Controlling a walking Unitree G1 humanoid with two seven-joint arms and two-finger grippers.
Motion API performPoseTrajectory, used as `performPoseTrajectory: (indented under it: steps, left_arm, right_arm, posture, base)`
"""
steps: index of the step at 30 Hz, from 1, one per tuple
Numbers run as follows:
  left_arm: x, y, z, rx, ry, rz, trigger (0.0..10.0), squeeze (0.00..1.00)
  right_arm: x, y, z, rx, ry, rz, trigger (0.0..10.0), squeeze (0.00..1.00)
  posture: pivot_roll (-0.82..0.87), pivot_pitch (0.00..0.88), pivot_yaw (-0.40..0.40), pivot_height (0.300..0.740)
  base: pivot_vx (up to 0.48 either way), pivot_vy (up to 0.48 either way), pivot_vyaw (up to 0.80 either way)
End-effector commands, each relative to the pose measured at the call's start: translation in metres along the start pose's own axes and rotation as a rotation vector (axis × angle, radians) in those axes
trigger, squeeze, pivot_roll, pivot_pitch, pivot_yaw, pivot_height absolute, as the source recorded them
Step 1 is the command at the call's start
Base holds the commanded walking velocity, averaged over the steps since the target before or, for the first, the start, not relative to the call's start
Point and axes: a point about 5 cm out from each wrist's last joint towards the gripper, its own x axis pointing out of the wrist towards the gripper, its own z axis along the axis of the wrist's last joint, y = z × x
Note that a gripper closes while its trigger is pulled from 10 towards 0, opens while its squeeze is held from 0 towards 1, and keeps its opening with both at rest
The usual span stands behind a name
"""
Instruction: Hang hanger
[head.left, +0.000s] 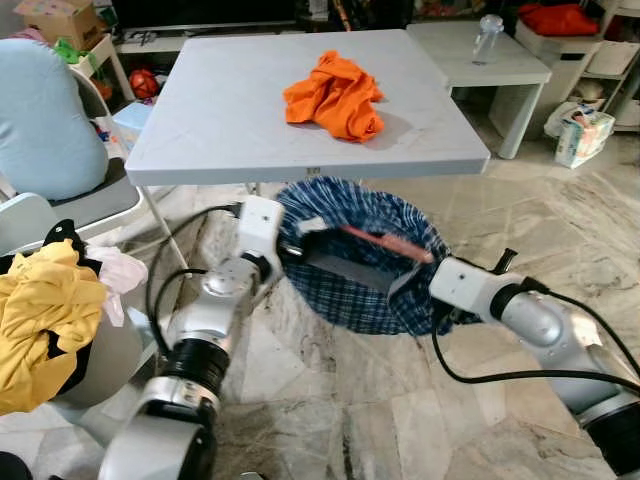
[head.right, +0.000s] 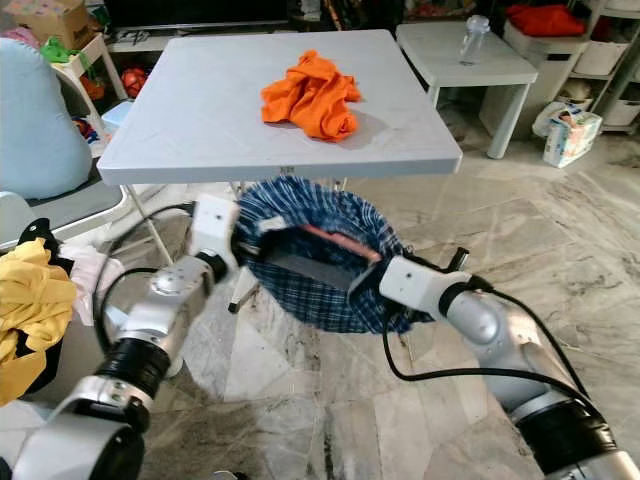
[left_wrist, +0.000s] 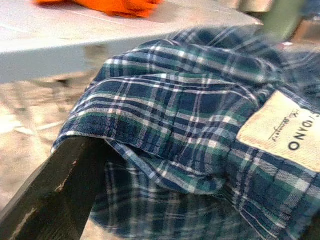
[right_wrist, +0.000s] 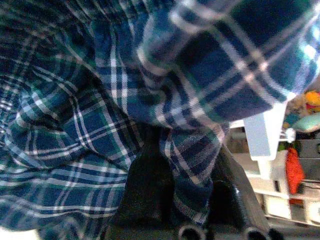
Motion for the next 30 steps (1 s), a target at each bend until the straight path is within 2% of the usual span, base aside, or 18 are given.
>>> performPoseTrajectory:
  steps: [1,3,5,6,8,10,13,17,19,20,21,23,25,27,28,29,30]
  left_arm:
    - [0.001,-0.009,0.015,0.014,-0.043,-0.077,10.0,0.00]
    - [0.001,-0.012,0.029,-0.045,-0.094,-0.109,10.0,0.00]
    - [0.001,-0.011,0.031,-0.056,-0.100,-0.112,10.0,0.00]
    - [0.001,-0.008,0.037,-0.084,-0.119,-0.102,10.0,0.00]
    - [0.000,0.009,0.050,-0.175,-0.164,-0.029,10.0,0.00]
    - [-0.003,0.022,0.053,-0.211,-0.174,0.031,10.0,0.00]
    - [-0.010,0.042,0.047,-0.216,-0.139,0.107,10.0,0.00]
    - [-0.012,0.046,0.046,-0.217,-0.132,0.118,10.0,0.00]
    - [-0.020,0.060,0.041,-0.217,-0.106,0.162,10.0,0.00]
    - [-0.020,0.060,0.041,-0.217,-0.106,0.162,10.0,0.00]
    - [-0.024,0.068,0.039,-0.218,-0.094,0.191,10.0,0.00]
    - [-0.028,0.080,0.038,-0.213,-0.086,0.244,10.0,0.00]
    - [-0.029,0.082,0.040,-0.217,-0.093,0.247,10.0,0.00]
    - [-0.026,0.077,0.044,-0.219,-0.109,0.228,10.0,0.00]
    - [-0.022,0.070,0.045,-0.221,-0.113,0.203,10.0,0.00]
    - [-0.016,0.054,0.043,-0.231,-0.114,0.151,10.0,0.00]
    - [-0.014,0.050,0.043,-0.234,-0.114,0.139,10.0,0.00]
  right_arm:
    - [0.000,-0.001,-0.001,-0.060,0.000,-0.003,10.0,0.00]
    - [0.000,0.002,-0.007,-0.092,0.020,0.017,10.0,0.00]
    - [0.000,0.003,-0.008,-0.097,0.022,0.019,10.0,0.00]
    - [-0.001,0.003,-0.012,-0.107,0.032,0.023,10.0,0.00]
    - [-0.005,0.005,-0.020,-0.120,0.041,0.031,10.0,0.00]
    - [-0.007,0.005,-0.025,-0.130,0.043,0.035,10.0,0.00]
    - [-0.015,0.001,-0.031,-0.090,0.020,0.039,10.0,0.00]
    - [-0.018,-0.001,-0.034,-0.082,0.014,0.037,10.0,0.00]
    - [-0.031,-0.015,-0.046,-0.046,0.010,0.039,10.0,0.00]
    - [-0.031,-0.015,-0.046,-0.046,0.010,0.039,10.0,0.00]
    - [-0.038,-0.021,-0.051,-0.030,-0.006,0.054,10.0,0.00]
    - [-0.049,-0.034,-0.067,-0.023,0.040,0.066,10.0,0.00]
    - [-0.051,-0.038,-0.072,-0.042,0.064,0.058,10.0,0.00]
    - [-0.047,-0.044,-0.068,0.027,0.061,-0.001,10.0,0.00]
    - [-0.042,-0.042,-0.060,0.060,0.034,-0.011,10.0,0.00]
    - [-0.031,-0.031,-0.042,0.117,-0.022,0.000,10.0,0.00]
    - [-0.028,-0.028,-0.037,0.129,-0.036,0.006,10.0,0.00]
  posture:
    - [0.03,0.050,0.001,0.740]
    - [0.03,0.051,0.001,0.740]
    - [0.03,0.051,0.001,0.740]
    - [0.03,0.051,0.001,0.740]
    - [0.03,0.051,0.001,0.740]
    - [0.03,0.052,0.002,0.740]
    - [0.03,0.055,0.004,0.740]
    - [0.03,0.055,0.004,0.740]
    - [0.02,0.057,0.004,0.740]
    - [0.02,0.057,0.004,0.740]
    - [0.02,0.058,0.005,0.740]
    - [0.01,0.058,0.003,0.740]
    - [0.01,0.060,0.003,0.740]
    - [0.01,0.060,0.003,0.740]
    - [0.01,0.060,0.003,0.740]
    - [0.01,0.059,0.002,0.740]
    - [0.01,0.059,0.002,0.740]
  base:
    - [0.000,0.000,0.00]
    - [0.000,0.000,0.00]
    - [0.000,0.000,0.00]
    - [0.000,0.000,0.00]
    - [0.000,0.000,0.00]
    - [0.000,0.000,0.00]
    - [0.000,0.000,0.00]
    - [0.000,0.000,0.00]
    - [0.000,0.000,0.00]
    - [0.000,0.000,0.00]
    - [0.000,0.000,0.00]
    - [0.000,0.000,0.00]
    - [0.000,0.000,0.00]
    - [0.000,0.000,0.00]
    - [0.000,0.000,0.00]
    - [0.000,0.000,0.00]
    - [0.000,0.000,0.00]
